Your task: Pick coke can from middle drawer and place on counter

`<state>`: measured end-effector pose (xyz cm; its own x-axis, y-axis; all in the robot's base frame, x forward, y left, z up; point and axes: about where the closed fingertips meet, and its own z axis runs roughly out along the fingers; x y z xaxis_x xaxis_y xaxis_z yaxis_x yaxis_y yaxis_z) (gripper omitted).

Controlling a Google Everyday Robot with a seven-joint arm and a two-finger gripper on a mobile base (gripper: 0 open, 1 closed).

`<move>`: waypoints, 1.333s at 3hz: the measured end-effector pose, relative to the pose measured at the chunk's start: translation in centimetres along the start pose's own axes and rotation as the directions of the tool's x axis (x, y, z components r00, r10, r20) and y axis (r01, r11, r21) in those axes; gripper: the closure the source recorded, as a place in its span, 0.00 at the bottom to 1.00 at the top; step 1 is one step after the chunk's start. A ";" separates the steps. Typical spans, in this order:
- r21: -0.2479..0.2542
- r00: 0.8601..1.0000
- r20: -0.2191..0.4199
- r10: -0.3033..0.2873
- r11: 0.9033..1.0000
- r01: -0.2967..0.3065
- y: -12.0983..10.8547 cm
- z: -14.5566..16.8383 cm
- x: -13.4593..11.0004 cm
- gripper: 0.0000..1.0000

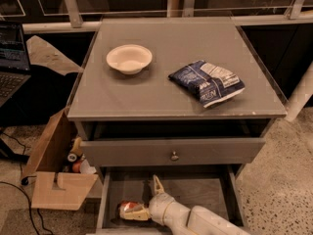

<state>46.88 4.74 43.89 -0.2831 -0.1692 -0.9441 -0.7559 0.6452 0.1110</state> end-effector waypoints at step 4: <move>-0.088 0.964 -0.256 -0.070 0.995 0.049 1.2 4.0 1.8 0.00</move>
Offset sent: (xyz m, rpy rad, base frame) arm 0.0587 -0.0072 -0.0100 -0.8668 0.3374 0.1667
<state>47.79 8.19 41.10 -0.3711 -0.3988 -0.8386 -0.8177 0.5683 0.0917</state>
